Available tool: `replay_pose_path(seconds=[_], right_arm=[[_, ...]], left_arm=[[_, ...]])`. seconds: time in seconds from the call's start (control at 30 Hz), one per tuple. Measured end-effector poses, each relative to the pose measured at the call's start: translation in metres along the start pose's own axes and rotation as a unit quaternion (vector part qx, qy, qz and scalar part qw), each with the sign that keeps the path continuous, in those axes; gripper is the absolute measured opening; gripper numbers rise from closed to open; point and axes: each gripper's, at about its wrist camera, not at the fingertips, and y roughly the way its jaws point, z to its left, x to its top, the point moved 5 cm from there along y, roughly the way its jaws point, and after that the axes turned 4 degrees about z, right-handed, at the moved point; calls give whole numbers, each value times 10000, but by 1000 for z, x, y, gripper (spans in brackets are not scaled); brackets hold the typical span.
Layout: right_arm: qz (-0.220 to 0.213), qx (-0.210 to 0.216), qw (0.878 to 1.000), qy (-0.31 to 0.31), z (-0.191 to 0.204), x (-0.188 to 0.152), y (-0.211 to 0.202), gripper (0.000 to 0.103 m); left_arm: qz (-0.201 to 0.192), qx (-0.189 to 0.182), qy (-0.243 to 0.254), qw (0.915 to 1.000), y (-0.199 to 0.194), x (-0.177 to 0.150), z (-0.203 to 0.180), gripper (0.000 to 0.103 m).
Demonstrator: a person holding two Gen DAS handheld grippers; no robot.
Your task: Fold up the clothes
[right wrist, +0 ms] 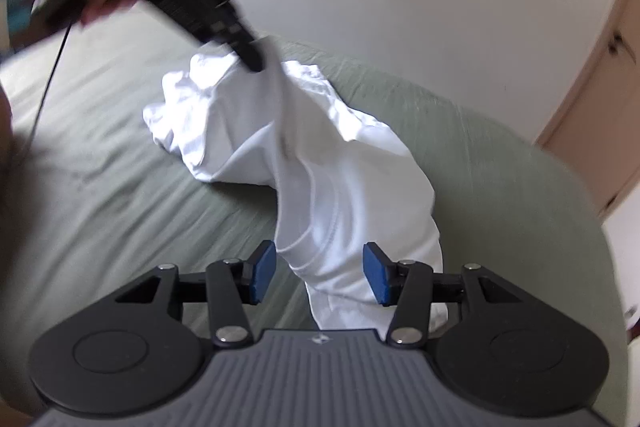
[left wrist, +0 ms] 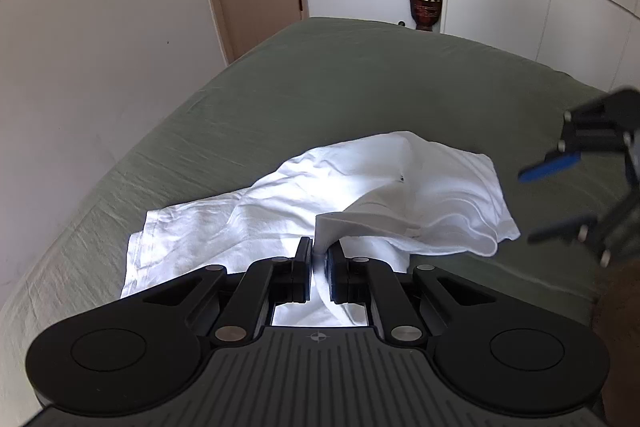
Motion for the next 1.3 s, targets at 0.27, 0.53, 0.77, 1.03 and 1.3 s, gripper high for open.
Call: replay_pose_path(seconds=[0.27, 0.53, 0.77, 1.03, 1.3], right_arm=[[104, -549, 9970, -533, 19, -7, 39, 60], [207, -1108, 9843, -1360, 30, -15, 73, 57], [126, -584, 9980, -199, -9, 1, 55, 9], [-42, -565, 9977, 378, -66, 49, -24, 9], [-293, -1096, 9928, 374, -128, 127, -108, 0]], left_arm=[[81, -116, -177, 9997, 16, 6, 18, 7], [167, -225, -336, 9990, 31, 6, 26, 7], [206, -202, -283, 9992, 21, 2, 31, 7], [-99, 14, 117, 9999, -36, 28, 27, 7], [-345, 516, 516, 9967, -91, 88, 35, 7]])
